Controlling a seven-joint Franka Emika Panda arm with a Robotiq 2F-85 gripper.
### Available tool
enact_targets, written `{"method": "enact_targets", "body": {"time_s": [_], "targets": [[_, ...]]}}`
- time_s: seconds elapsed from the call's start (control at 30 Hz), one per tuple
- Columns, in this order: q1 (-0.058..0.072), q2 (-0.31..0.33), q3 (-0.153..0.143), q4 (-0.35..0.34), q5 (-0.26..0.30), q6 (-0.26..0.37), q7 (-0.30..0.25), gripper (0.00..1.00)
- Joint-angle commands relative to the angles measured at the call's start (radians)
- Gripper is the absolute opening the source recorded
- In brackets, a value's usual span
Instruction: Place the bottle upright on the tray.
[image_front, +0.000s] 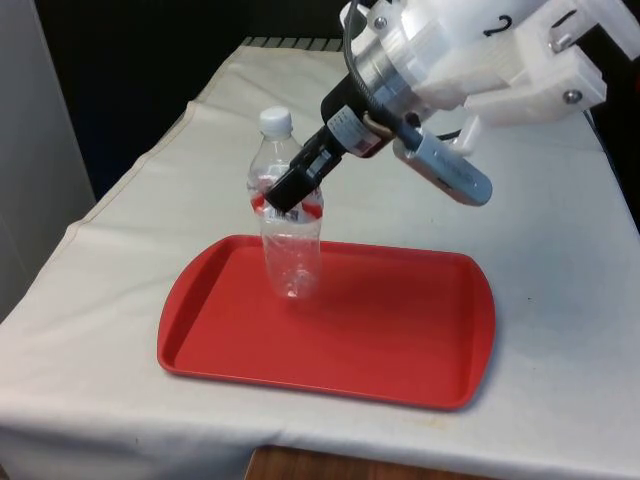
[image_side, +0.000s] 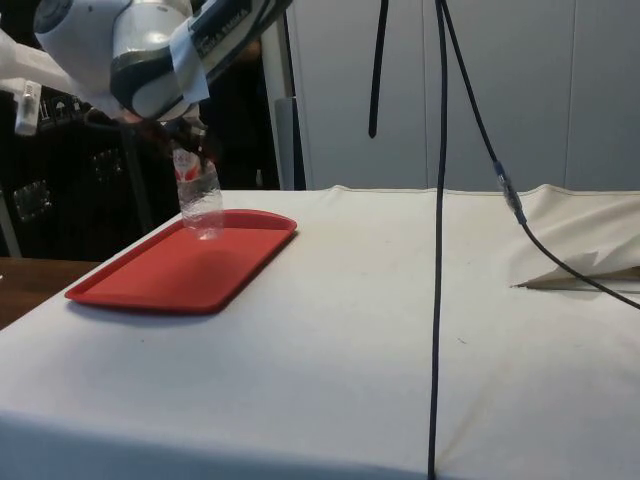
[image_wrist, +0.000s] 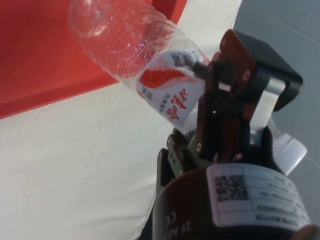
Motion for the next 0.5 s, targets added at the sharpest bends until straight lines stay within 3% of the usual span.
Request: {"method": "enact_targets", "body": {"time_s": [0.0,0.47], "targets": [[-0.001,0.009,0.000,0.008,0.003,-0.003,0.007,0.14],[-0.005,0.050,0.000,0.047,0.002,-0.023,0.010,0.14]]}}
